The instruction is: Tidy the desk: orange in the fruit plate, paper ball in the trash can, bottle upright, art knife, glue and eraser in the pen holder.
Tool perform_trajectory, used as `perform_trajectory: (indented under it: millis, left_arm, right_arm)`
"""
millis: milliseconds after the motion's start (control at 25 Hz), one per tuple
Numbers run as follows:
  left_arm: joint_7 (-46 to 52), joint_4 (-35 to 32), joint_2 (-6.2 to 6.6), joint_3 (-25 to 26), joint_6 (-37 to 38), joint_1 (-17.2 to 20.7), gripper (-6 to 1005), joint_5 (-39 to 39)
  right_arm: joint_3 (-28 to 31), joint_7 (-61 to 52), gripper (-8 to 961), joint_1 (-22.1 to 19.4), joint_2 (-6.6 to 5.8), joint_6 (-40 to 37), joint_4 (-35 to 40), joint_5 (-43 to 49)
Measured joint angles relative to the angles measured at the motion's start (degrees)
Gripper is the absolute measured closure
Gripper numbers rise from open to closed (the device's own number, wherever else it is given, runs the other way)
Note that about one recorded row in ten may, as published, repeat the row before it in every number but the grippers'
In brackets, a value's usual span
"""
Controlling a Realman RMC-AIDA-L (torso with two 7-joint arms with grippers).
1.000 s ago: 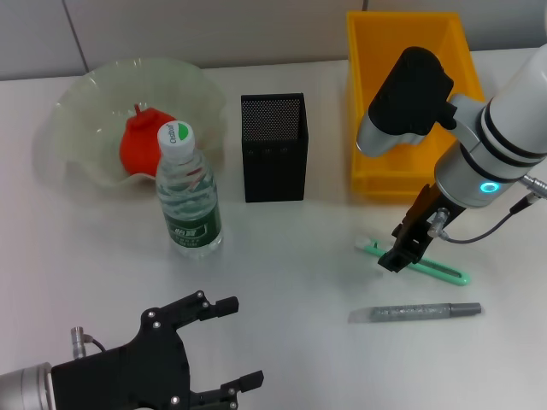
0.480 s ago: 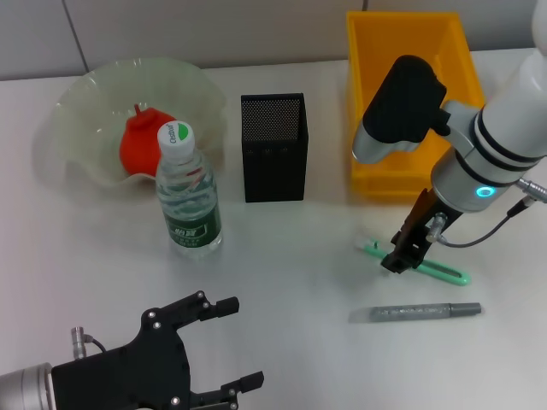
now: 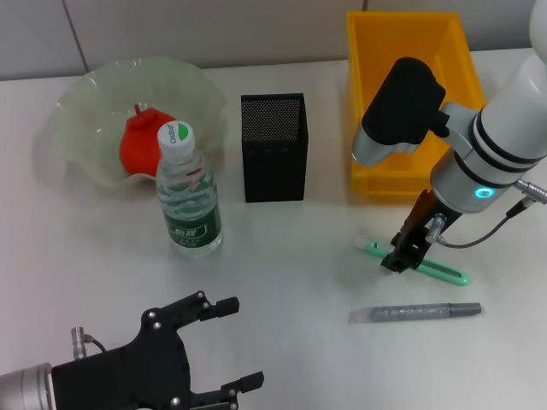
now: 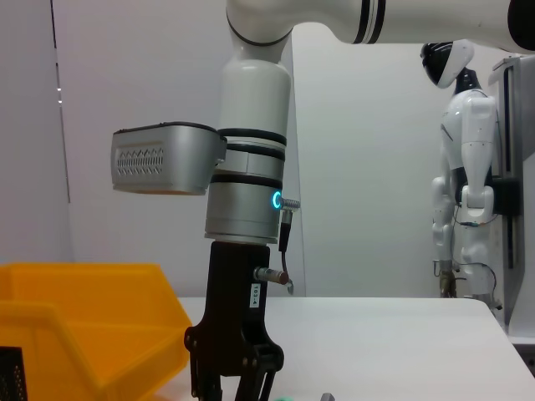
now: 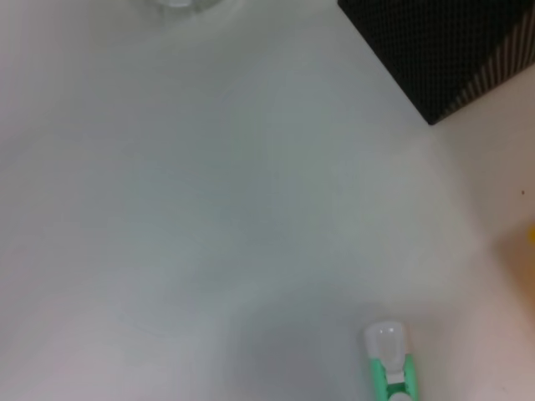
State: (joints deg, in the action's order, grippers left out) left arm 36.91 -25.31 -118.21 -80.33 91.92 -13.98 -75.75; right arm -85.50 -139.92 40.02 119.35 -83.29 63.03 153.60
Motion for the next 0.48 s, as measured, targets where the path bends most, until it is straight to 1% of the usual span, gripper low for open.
perform_trajectory:
  millis: [160,400,480]
  left_arm:
    - [0.00,0.00,0.00,0.00,0.01,0.00,194,0.00]
    - [0.00,0.00,0.00,-0.11,-0.01,-0.05,194,0.00]
    - [0.00,0.00,0.00,-0.13,0.00,-0.02,194,0.00]
  right_arm:
    - [0.18,0.13,620,0.19,0.00,0.00,-0.09,-0.03]
    - [0.07,0.29,790,1.04,-0.07,0.19,-1.81,-0.16]
    - [0.10,0.32,790,1.22,-0.08,0.22,-2.10,-0.18]
